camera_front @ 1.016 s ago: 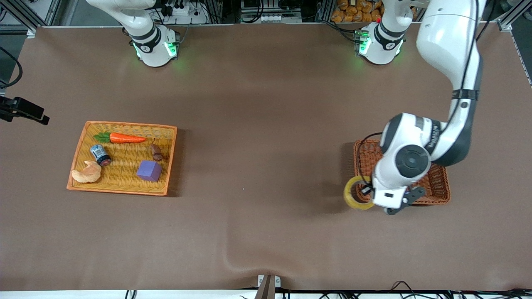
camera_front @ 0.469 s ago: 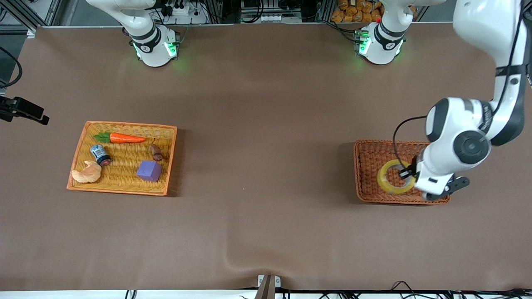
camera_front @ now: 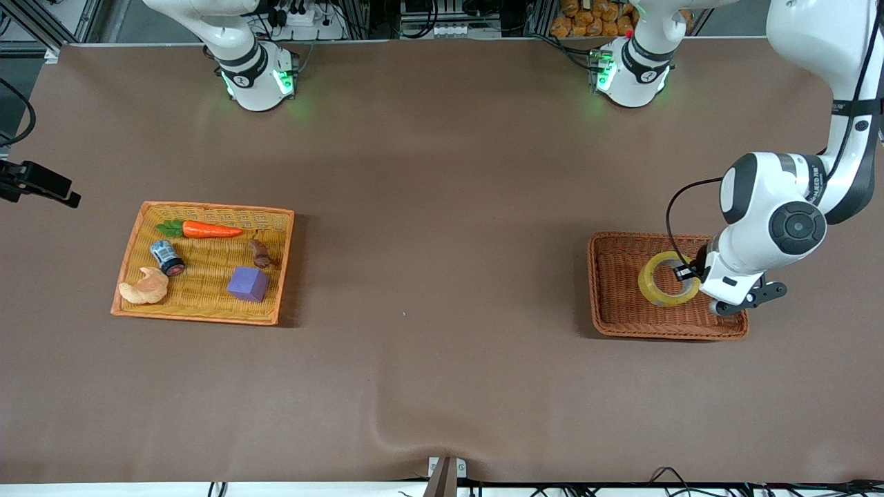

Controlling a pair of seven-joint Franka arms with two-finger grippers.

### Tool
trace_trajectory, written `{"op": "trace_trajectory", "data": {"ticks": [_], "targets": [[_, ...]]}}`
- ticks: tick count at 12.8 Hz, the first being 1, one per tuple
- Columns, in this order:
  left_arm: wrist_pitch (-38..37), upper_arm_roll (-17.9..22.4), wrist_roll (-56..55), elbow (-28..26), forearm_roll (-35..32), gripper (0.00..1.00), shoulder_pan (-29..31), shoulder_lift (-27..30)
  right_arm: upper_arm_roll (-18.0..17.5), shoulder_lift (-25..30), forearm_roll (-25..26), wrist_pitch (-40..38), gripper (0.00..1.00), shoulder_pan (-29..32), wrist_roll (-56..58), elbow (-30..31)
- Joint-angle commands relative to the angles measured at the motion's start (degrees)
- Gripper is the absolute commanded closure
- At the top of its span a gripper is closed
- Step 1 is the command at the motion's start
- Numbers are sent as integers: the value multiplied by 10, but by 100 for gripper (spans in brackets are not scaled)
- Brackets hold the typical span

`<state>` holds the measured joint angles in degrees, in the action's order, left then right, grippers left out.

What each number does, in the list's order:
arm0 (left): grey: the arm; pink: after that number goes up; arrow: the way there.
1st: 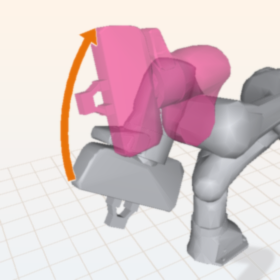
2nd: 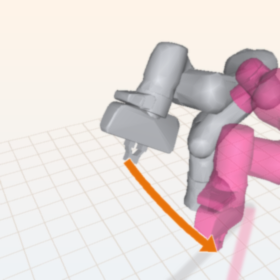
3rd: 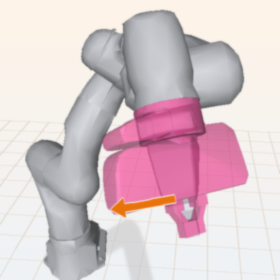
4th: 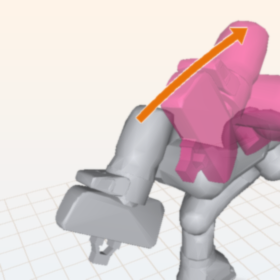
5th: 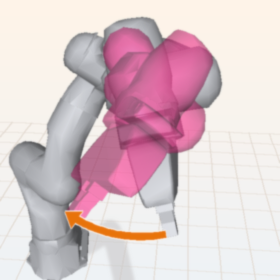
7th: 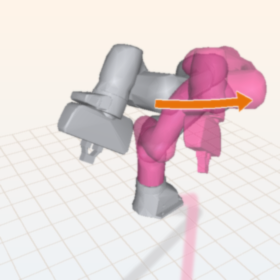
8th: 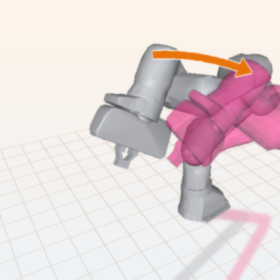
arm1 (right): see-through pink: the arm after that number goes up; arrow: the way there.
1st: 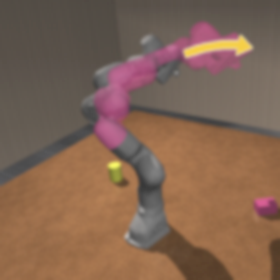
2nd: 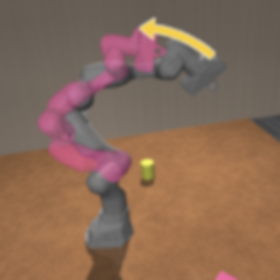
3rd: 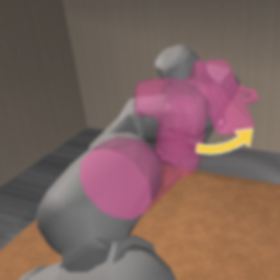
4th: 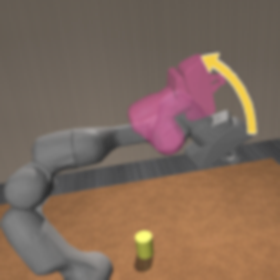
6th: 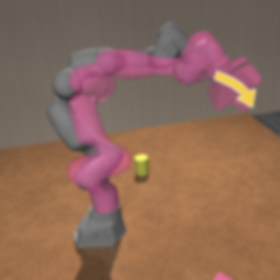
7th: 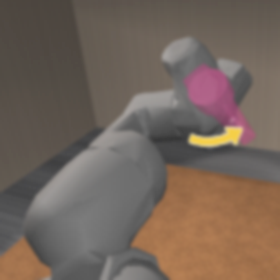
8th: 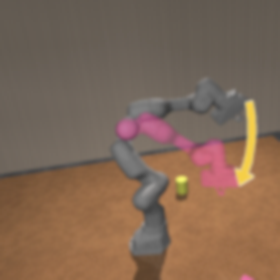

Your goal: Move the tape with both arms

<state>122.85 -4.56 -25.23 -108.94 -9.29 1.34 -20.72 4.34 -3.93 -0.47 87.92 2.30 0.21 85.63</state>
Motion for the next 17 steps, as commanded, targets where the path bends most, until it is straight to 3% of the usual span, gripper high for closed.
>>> {"op": "trace_trajectory", "data": {"ticks": [1, 6, 7, 8, 11, 15, 17], "targets": [[22, -8, 22, -13, -12, 100, 17, -4, -7, -3, -1, -7, 0, 8, -4, -11], [23, -8, 22, -12, -11, 99, 14, -33, -7, -4, -2, -5, 0, 7, -8, -11], [21, -8, 19, -12, -12, 42, 13, -34, -7, -5, -2, -5, 0, 7, -5, -11], [20, -8, 21, -12, -12, 0, 11, -34, -7, -5, -1, -5, 0, 7, -3, -11], [17, -10, 17, -5, -11, 0, 11, -13, -7, -5, -2, -4, 0, 7, -3, -11], [16, -12, 18, 35, -4, 0, 14, 62, -7, -10, -2, -3, 0, 5, -7, -11], [2, -12, 19, 37, 33, 0, 16, 121, -7, -11, -2, -3, 0, 5, -8, -11]]}}
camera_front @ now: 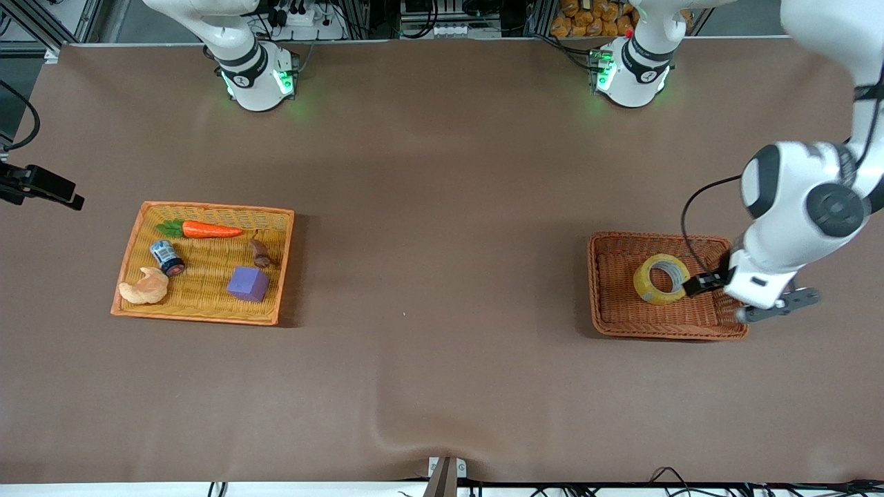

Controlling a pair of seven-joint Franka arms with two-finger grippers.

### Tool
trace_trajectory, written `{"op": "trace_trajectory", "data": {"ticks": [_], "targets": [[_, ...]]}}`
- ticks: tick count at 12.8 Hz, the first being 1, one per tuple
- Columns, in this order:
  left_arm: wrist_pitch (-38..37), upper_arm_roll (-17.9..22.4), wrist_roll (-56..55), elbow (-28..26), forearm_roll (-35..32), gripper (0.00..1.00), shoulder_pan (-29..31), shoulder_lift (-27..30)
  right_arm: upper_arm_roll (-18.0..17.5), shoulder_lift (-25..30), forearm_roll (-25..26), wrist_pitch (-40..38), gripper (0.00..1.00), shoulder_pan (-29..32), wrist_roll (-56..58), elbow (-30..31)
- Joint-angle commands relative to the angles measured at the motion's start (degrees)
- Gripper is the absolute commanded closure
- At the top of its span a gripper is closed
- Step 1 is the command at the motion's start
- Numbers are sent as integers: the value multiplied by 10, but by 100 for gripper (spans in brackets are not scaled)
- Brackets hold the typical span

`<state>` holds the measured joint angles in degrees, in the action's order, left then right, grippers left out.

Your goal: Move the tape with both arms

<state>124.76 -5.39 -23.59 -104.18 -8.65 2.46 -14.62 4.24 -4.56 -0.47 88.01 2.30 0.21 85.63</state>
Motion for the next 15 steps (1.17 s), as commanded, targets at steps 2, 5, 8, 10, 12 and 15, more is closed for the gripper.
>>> {"op": "trace_trajectory", "data": {"ticks": [2, 5, 8, 10, 12, 15], "targets": [[-75, -4, 17, -10, 42, 0, 5, 105, -6, -4, -1, -4, 0, 5, -8, -12], [-159, -22, 63, -9, 45, 0, 2, 153, -6, -4, -1, -5, 0, 6, -8, -14], [-247, -36, 125, 14, 68, 0, 0, 185, -6, -4, -1, -5, 0, 6, -4, -14], [-304, -22, 191, 54, 71, 0, -17, 181, -6, -4, -1, -5, 0, 6, -3, -14], [-343, 26, 227, 92, 71, 0, -58, 180, -6, -4, -1, -5, 0, 6, -2, -14], [-370, 29, 239, 132, 72, 0, -70, 177, -6, -4, -1, -5, 0, 4, -2, -14]]}}
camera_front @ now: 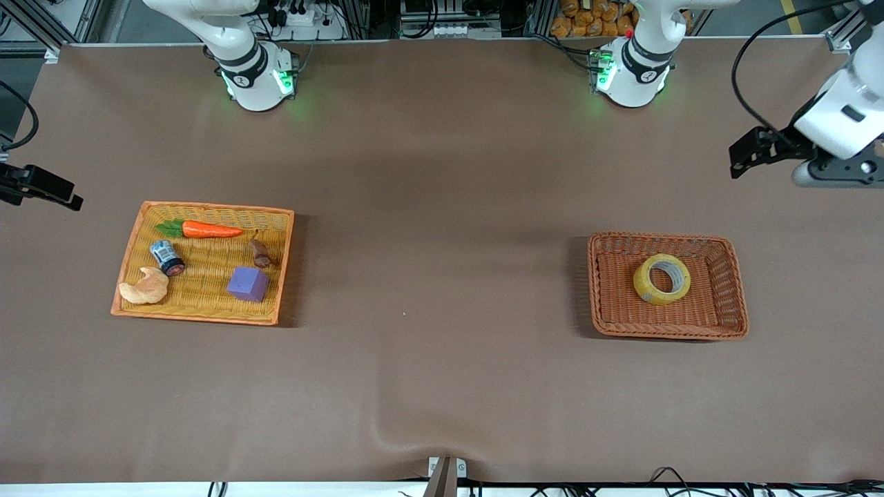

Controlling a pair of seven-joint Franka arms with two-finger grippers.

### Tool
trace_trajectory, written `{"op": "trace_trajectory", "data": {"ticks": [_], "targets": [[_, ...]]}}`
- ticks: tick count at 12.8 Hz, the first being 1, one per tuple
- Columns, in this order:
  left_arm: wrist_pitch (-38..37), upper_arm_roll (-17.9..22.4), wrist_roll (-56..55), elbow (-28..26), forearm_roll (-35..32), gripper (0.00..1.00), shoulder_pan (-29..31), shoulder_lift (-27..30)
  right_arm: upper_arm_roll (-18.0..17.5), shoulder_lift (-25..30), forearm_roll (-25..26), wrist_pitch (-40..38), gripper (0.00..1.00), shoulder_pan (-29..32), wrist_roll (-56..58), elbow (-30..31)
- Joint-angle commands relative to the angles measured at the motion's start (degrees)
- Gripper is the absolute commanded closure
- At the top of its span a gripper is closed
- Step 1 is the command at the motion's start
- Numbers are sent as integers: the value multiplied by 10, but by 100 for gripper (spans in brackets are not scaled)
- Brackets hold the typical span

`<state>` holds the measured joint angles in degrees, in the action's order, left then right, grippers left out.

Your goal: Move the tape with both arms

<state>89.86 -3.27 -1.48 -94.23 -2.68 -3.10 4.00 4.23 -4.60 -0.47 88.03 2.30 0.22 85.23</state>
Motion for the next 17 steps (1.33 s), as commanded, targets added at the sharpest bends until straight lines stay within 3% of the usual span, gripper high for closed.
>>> {"op": "trace_trajectory", "data": {"ticks": [1, 3, 17], "targets": [[-21, 7, 17, 40, 19, 0, -14, -11, -5, -3, -1, -5, 0, 5, -2, -10], [-22, 11, 18, 42, 45, 0, -7, -9, -5, -4, -1, -5, 0, 5, -2, -10], [-34, 5, 19, 54, 39, 0, -6, -7, -6, -5, -2, -5, 0, 4, -2, -10]]}}
